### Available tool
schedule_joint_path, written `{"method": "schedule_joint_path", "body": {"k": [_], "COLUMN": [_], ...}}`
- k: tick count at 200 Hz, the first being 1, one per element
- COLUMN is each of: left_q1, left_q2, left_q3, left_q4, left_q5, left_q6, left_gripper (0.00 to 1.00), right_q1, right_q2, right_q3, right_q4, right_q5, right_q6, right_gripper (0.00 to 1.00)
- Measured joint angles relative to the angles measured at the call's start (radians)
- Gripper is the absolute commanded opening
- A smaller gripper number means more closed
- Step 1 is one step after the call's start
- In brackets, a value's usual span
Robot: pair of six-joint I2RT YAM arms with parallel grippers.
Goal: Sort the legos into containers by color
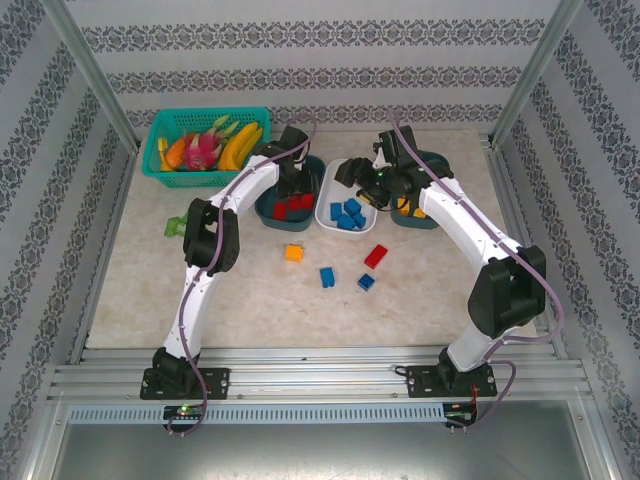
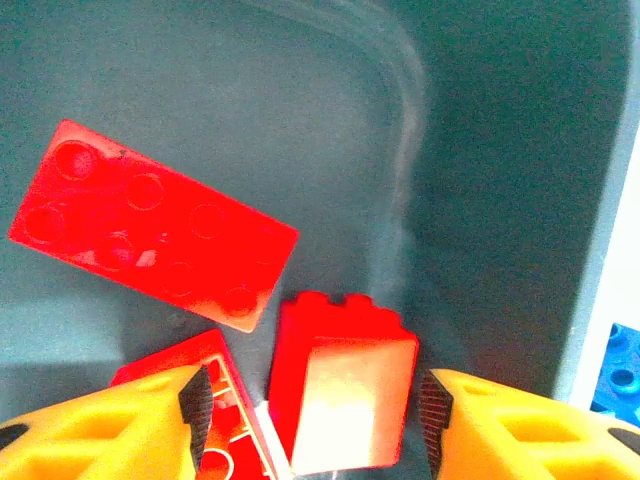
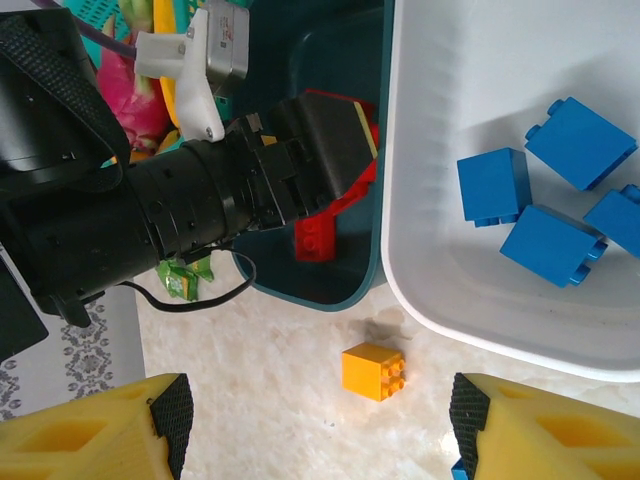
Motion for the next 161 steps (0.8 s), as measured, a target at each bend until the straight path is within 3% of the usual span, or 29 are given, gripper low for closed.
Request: {"method": "schedule_joint_path", "body": {"k": [45, 70, 102, 161], "left_q1": [0.000, 0.000, -0.004, -0.036], "left_q2": [-0.016, -0.117, -0.418, -1.087], "left_q3": [-0.003, -0.065, -0.295, -1.008], "left_q4": [-0.008, -0.011, 0.024, 0.155], "left_q5": [-0.004, -0.008, -0.011, 0.066], "left_q6": [-0.003, -0.019, -0.067, -0.162], "left_gripper": [0.64, 0.67, 0.72, 0.88], "right_q1": [0.032, 0.079, 0.189, 0.388], "right_q2": [0.000, -0.002, -0.047, -0.022], "right_q3": [0.018, 0.019, -0.028, -0.163], "right_q4": [-0.036, -0.092, -0.163, -0.250], "right_q5": [0.026, 0.085, 0.184, 0.311], "right_q6": [-0.039, -0.107, -0.194, -0.249], "right_gripper": [0.69, 0.69, 0.70, 0.72]}}
